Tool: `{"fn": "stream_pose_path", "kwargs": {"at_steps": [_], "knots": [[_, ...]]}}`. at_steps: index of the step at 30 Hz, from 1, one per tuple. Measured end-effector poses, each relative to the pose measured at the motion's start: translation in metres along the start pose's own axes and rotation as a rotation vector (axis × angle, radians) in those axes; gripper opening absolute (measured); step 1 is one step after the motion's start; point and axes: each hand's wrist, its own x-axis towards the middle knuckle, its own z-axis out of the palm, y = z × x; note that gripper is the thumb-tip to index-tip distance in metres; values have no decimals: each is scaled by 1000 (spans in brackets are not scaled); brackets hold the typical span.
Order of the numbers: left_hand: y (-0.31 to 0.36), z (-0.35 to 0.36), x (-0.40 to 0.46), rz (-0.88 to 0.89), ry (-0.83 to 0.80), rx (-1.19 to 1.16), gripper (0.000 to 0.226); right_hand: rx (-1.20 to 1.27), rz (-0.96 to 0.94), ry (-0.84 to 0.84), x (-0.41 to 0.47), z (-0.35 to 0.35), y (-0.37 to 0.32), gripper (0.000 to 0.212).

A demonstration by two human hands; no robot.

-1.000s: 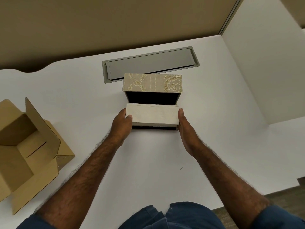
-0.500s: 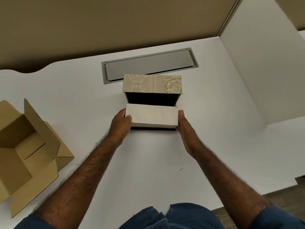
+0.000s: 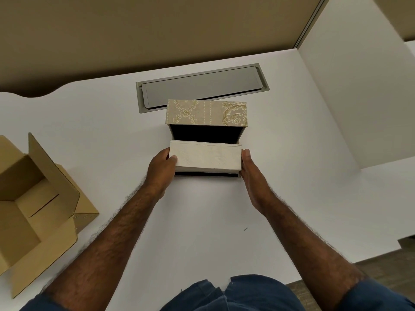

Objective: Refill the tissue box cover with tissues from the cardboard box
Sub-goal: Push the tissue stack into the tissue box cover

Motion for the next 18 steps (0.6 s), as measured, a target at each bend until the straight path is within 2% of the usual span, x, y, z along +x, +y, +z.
{"fn": "stream_pose_path", "kwargs": {"at_steps": [4, 7, 10, 11, 13, 15, 18], "knots": [[-2, -3, 4, -6, -13, -68, 27, 13, -7, -2, 0, -1, -2, 81], [-1, -13, 9, -48, 18, -167, 18, 53, -20, -35, -1, -1, -5, 59], [1, -24, 10, -85, 73, -283, 20, 87, -31, -24, -5, 2, -11, 49], [4, -28, 11, -99, 93, -343, 17, 74, -41, 5, -6, 3, -12, 51], [9, -35, 14, -89, 112, -418, 10, 59, -58, 85, -6, 3, -16, 70], [18, -40, 19, -41, 108, -416, 17, -15, -103, 145, 1, 1, -25, 87], [35, -43, 23, 38, 95, -370, 11, -111, -168, 202, 13, -1, -53, 105]]}}
